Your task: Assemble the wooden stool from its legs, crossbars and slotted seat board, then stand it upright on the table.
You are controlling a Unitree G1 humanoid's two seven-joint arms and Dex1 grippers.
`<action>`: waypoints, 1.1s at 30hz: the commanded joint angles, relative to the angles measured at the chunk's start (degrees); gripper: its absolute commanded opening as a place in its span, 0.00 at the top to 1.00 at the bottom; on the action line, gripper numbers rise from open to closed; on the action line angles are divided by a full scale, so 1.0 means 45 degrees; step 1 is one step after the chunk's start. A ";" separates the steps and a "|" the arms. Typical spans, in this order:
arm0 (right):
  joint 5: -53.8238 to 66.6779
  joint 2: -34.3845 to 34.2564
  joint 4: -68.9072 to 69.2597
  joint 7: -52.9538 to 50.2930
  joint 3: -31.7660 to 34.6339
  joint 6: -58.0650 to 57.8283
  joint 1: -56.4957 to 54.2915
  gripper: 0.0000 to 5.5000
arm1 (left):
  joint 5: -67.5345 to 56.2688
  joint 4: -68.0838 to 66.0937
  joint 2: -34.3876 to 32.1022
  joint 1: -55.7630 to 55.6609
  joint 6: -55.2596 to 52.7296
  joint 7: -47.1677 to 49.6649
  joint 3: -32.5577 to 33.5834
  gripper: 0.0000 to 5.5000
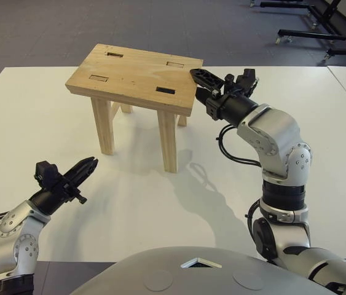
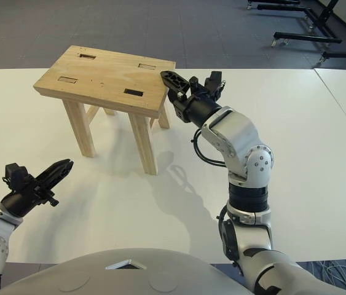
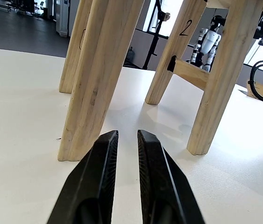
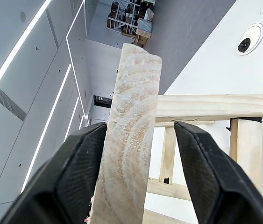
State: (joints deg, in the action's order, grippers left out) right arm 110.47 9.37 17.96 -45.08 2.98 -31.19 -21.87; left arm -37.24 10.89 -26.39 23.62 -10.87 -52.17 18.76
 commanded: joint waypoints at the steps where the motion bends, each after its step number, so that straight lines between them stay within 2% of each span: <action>1: -0.0212 0.0219 0.0218 -0.0168 -0.0024 -0.0085 0.0573 0.41 | 0.0056 0.0314 -0.0108 0.0110 -0.0188 0.0108 -0.0043 0.87; 4: 0.0382 0.0778 0.0359 0.0961 0.0492 -0.0810 0.0916 0.30 | -0.0025 0.0603 -0.0026 0.0286 -0.0230 0.0265 -0.0013 0.87; 8: 0.0560 0.2515 -0.0031 0.5212 0.2103 -0.3483 0.1426 0.13 | -0.0077 0.1370 0.0756 0.1145 0.0035 0.0795 -0.0089 0.87; 11: 0.0559 0.3609 -0.0286 0.8223 0.3145 -0.4539 0.0781 0.13 | 0.0081 0.2198 0.1770 0.2372 0.0553 0.1289 -0.0333 0.87; 13: -0.0097 0.3752 -0.0099 0.9309 0.3063 -0.4036 -0.0677 0.13 | 0.0149 0.2575 0.2266 0.2724 0.0871 0.1591 -0.0483 0.87; 14: -0.0937 0.3669 0.0003 0.9790 0.2890 -0.3633 -0.1328 0.13 | 0.0204 0.2679 0.2361 0.2678 0.0991 0.1712 -0.0535 0.87; 17: -0.6867 0.2865 0.0216 1.1116 0.1014 -0.1130 -0.3262 0.13 | -0.0067 0.3105 0.2147 0.1385 0.1050 0.2235 -0.0283 0.87; 20: -1.2778 0.2593 -0.0138 1.1971 -0.2120 0.1053 -0.3792 0.13 | 0.0166 0.2957 0.1771 -0.0322 0.1021 0.2450 -0.0507 0.87; 23: -1.6203 0.3068 -0.0855 1.2624 -0.4977 0.1203 -0.3240 0.13 | 0.0597 0.2847 0.1979 -0.1281 0.1178 0.2667 -0.1022 0.87; 26: -1.8420 0.3619 -0.1618 1.3549 -0.6724 0.1028 -0.2635 0.13 | 0.0950 0.2890 0.2137 -0.1639 0.1307 0.2724 -0.1449 0.87; 28: -1.9155 0.3459 -0.1944 1.3916 -0.6732 0.1441 -0.2578 0.13 | 0.1117 0.2740 0.2129 -0.1810 0.1458 0.2729 -0.1559 0.87; 33: -2.0939 0.1449 -0.3470 1.1871 -0.4540 0.4239 -0.3250 0.13 | 0.1225 0.2455 0.1877 -0.2070 0.1746 0.2450 -0.1681 0.87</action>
State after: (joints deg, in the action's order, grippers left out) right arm 19.69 18.10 6.93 11.45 -20.10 -14.06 -37.40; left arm -32.64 22.46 -16.86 15.05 -3.39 -40.56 11.65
